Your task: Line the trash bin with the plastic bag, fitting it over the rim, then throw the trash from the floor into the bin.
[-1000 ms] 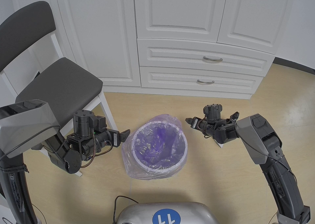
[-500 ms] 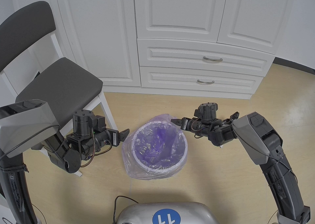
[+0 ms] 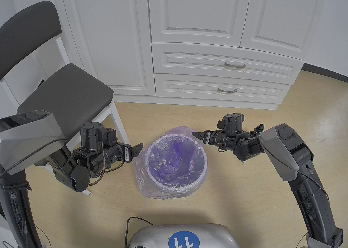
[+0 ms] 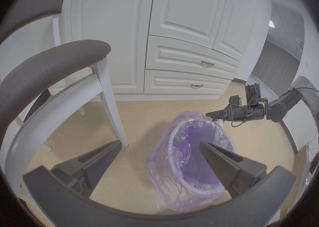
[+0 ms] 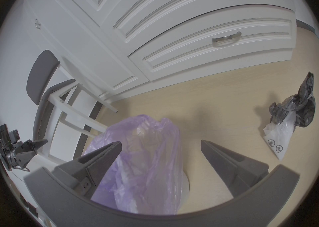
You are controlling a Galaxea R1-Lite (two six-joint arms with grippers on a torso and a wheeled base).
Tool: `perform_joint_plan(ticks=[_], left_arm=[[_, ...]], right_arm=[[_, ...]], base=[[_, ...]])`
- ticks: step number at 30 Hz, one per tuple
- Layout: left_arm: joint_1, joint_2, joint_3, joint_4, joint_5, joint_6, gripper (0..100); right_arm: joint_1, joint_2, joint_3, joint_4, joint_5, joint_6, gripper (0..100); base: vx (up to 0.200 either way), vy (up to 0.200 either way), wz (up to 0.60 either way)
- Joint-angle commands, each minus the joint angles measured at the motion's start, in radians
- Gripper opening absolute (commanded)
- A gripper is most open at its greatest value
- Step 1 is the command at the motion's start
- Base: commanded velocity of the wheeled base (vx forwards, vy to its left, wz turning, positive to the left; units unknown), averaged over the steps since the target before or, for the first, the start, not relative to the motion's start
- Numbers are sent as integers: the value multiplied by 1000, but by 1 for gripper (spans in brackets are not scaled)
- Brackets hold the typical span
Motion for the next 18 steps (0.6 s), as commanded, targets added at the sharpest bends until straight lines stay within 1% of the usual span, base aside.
perform_joint_plan(ticks=[1,18], left_arm=[[0,1,0,0,0,0,100],[-3,3,1,0,0,0,100]], right_arm=[[-1,66,-82,14,-27,4,100],[1,82,-93,96,-33,-6,100]], base=[[0,0,0],[0,0,0]])
